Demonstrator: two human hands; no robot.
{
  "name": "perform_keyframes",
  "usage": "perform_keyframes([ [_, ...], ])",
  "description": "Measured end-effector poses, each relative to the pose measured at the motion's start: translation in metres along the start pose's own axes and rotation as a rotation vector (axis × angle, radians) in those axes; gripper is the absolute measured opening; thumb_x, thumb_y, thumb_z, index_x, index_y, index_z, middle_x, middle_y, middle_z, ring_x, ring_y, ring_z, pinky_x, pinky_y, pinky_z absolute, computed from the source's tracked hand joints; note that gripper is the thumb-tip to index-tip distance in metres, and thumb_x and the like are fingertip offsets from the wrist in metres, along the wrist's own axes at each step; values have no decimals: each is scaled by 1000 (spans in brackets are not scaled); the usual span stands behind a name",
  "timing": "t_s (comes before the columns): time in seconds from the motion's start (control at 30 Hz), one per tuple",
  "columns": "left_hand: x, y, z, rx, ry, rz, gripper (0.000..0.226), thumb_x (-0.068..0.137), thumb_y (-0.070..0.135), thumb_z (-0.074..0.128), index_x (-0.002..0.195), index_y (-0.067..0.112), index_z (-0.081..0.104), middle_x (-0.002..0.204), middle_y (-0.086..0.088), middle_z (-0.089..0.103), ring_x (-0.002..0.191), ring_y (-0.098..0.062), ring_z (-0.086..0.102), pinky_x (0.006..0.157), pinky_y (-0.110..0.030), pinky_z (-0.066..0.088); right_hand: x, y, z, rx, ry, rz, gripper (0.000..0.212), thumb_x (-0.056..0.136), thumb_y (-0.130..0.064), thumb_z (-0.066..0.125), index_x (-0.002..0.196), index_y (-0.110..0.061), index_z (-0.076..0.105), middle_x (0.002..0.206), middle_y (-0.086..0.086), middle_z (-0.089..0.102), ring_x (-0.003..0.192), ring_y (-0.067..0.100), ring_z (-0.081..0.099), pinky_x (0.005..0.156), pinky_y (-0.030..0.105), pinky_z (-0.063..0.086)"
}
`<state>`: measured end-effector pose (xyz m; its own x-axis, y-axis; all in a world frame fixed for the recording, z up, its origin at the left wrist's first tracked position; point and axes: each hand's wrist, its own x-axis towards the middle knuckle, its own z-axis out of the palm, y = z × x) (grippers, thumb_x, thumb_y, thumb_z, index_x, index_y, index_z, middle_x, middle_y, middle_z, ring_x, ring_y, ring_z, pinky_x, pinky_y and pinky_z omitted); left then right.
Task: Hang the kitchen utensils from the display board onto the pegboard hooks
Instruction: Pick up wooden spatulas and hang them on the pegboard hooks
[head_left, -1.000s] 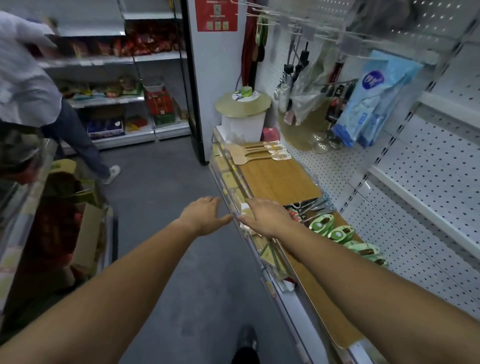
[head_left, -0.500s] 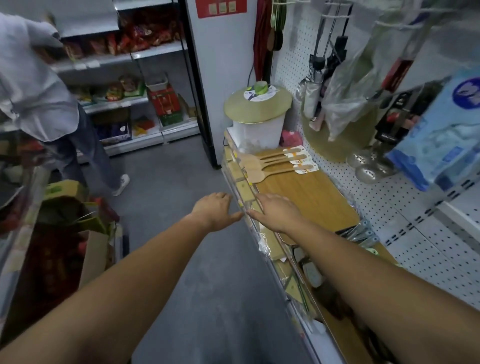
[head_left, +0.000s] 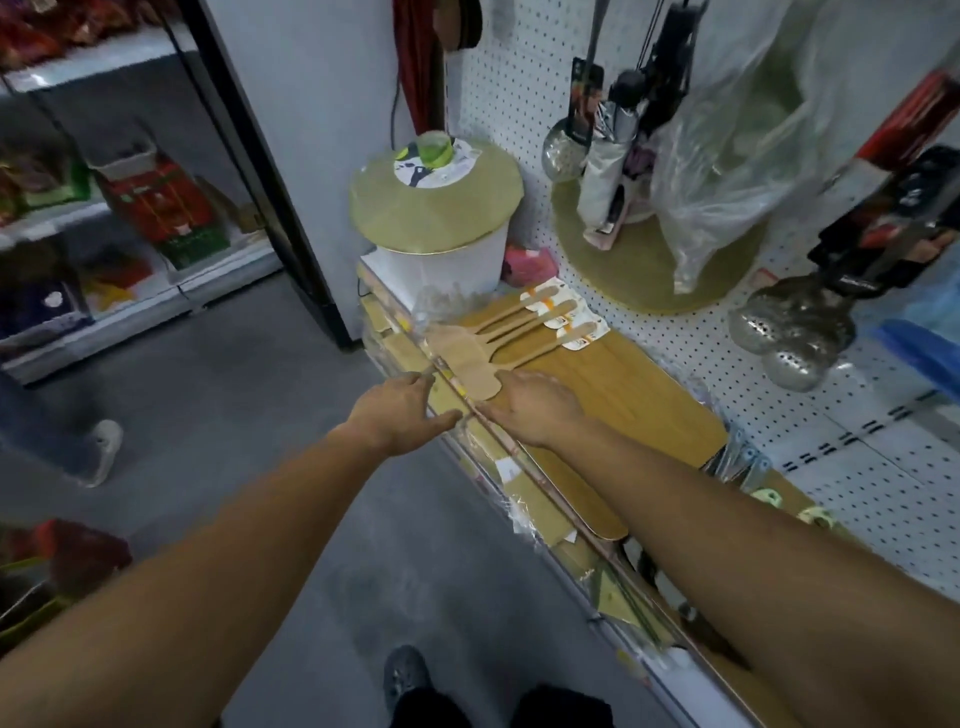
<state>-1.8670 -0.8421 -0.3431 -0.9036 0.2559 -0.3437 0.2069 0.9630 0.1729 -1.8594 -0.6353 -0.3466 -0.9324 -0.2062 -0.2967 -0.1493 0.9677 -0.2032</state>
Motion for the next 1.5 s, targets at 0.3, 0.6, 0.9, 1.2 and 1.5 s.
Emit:
perform_keyframes([
  [0.3,143,-28,8,111,-67,191,79,92,65,42,150,14,31,156,-5,33,142,-24,32,110,-39,34,105,31,40,203,-27,205,66,94,-62,44,142,-16,46,137,10,55,126,30,51,101,40,44],
  [0.6,240,-25,47,198,-150,336,72,91,62,38,137,8,46,136,-13,53,124,-32,50,101,-43,44,164,63,96,388,-88,412,59,96,-50,53,142,-14,44,141,10,52,126,32,51,99,40,45],
  [0.9,346,-23,75,184,-130,574,57,95,39,54,140,7,45,140,-13,49,127,-31,46,103,-39,39,211,83,125,471,-72,717,56,96,-44,52,142,-12,44,144,11,49,132,30,47,103,38,43],
  [1.2,454,-39,95,82,-155,598,30,91,33,53,114,16,61,111,-18,60,97,-39,61,80,-42,53,290,102,143,606,72,984,35,95,-40,57,111,-9,60,114,13,64,106,32,61,70,35,48],
  [1.5,488,-19,123,-124,-159,546,22,89,28,59,105,17,68,100,-7,71,94,-29,65,83,-41,55,342,128,159,747,209,1299,39,89,-24,70,123,-12,55,122,10,58,110,28,62,81,35,53],
])
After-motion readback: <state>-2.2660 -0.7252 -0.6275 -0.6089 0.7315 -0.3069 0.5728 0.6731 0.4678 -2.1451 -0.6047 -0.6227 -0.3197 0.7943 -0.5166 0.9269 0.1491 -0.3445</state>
